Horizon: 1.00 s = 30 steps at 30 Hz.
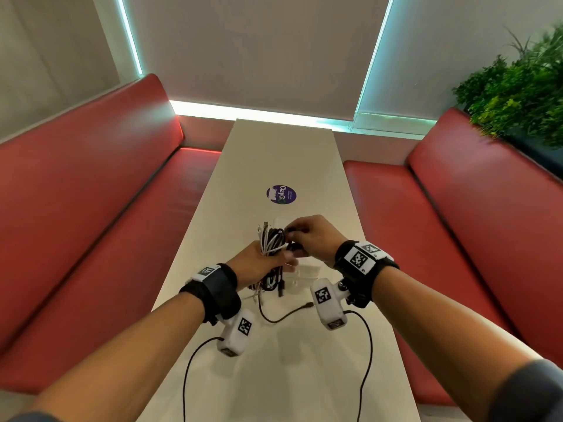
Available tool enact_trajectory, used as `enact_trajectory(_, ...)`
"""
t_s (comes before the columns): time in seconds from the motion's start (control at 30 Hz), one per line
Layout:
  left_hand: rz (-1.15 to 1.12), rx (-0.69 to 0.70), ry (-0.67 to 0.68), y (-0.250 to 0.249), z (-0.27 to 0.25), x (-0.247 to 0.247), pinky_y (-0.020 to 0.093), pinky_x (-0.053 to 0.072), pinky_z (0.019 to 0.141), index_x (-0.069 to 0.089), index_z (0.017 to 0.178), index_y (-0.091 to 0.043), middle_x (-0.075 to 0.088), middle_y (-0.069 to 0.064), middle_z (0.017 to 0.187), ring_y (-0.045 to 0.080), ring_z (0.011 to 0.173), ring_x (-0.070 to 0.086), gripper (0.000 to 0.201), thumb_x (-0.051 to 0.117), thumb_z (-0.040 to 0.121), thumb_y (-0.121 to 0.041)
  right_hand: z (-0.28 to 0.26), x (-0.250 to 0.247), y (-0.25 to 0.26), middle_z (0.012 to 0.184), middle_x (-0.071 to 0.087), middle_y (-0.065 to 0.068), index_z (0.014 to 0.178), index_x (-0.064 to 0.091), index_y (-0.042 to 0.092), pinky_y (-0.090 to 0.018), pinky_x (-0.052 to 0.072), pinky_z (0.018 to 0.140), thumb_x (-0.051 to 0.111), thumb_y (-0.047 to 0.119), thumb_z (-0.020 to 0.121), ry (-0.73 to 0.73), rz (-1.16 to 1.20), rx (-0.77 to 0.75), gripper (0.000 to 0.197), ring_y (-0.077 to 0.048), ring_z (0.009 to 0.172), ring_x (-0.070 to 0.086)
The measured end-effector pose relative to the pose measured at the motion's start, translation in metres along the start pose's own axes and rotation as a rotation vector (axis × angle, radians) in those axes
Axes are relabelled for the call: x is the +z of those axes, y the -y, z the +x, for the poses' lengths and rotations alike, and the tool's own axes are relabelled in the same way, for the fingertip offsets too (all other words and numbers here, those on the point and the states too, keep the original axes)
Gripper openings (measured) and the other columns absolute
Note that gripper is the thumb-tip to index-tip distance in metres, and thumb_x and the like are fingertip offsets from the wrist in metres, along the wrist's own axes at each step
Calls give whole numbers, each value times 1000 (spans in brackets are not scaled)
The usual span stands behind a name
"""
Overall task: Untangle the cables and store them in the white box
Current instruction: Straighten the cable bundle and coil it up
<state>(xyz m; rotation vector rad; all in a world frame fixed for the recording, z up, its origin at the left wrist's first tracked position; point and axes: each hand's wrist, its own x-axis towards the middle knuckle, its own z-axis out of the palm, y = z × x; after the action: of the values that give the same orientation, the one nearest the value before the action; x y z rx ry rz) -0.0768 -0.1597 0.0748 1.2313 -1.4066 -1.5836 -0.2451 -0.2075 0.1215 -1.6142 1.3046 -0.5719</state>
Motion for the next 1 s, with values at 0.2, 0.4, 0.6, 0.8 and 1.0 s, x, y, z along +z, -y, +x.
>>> enact_trajectory(0.2,16,-22,-144,-6,-3,21,36,55,57,63,83,-3,60,11,60,24,53,60,14,66,92,-12,5,1,2,97,77,-16,105,76,2,-44,61,89,58,3,96,-9,-15,-58,20,-29,93,75)
enact_trajectory(0.4,-119,29,-276,-9,2,9,33,47,52,67,91,-2,41,6,49,19,42,39,23,65,96,-24,-2,-4,-1,130,65,-6,138,56,12,-41,49,106,53,11,97,57,-7,-40,41,-21,122,60)
enact_trajectory(0.6,-404,56,-343,-27,3,-4,30,45,51,46,60,-19,31,0,43,15,36,34,41,66,95,-24,-15,6,-15,146,56,3,148,45,20,-37,33,118,56,-4,87,502,-247,84,66,-12,139,44)
enact_trajectory(0.8,-543,121,-322,-44,5,-19,28,41,47,47,62,-20,26,-2,45,12,36,28,37,67,93,-17,-18,27,-21,125,70,1,120,63,21,-37,43,110,72,27,92,561,-467,26,30,-18,120,61)
enact_trajectory(1.0,10,51,-279,-35,-9,-31,27,38,44,51,73,-16,34,3,48,17,38,32,27,70,93,-19,-14,10,-11,85,77,2,104,65,21,-38,54,90,56,37,99,480,-637,20,20,-13,80,68)
